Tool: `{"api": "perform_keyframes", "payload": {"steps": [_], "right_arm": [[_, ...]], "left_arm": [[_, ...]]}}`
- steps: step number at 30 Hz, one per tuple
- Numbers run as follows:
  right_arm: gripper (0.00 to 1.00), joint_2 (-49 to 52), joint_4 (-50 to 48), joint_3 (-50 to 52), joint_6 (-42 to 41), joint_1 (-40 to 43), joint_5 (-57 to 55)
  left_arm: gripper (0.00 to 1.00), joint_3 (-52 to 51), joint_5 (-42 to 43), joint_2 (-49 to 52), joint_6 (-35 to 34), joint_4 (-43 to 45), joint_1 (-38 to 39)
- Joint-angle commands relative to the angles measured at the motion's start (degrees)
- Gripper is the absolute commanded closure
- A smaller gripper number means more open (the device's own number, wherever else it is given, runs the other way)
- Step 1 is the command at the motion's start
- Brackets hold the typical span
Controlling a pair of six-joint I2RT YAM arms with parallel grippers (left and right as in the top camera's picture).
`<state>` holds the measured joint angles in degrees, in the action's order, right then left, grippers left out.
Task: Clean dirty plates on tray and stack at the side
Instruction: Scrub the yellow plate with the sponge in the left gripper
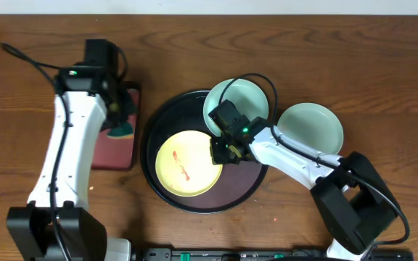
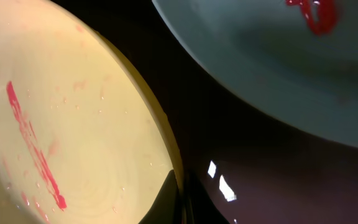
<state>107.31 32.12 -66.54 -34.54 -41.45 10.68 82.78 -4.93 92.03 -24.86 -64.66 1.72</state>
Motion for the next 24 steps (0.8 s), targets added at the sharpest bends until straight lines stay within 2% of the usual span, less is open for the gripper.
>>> {"api": "perform_keyframes", "payload": {"steps": [1,8,13,24], "right_arm": [[0.99,1.5,0.2,-1.2,-1.6,0.7,0.9],[0.99,1.5,0.3,-1.2,-1.6,1.3,1.6],[0.99,1.5,0.3,-1.2,-1.6,1.3,1.6],[0.99,1.5,0.3,-1.2,-1.6,1.3,1.6]], "left_arm": [[0.93,-3.7,1.5,-0.7,-4.8,-0.3,4.5],[0.93,-12.5,2.0,-0.8,-11.1,4.9,12.7],[0.93,-18.2,8.0,-0.8,-13.1,10.9,17.0],[0.93,-32.4,11.6,-0.8,-15.1,23.8,19.6]]}}
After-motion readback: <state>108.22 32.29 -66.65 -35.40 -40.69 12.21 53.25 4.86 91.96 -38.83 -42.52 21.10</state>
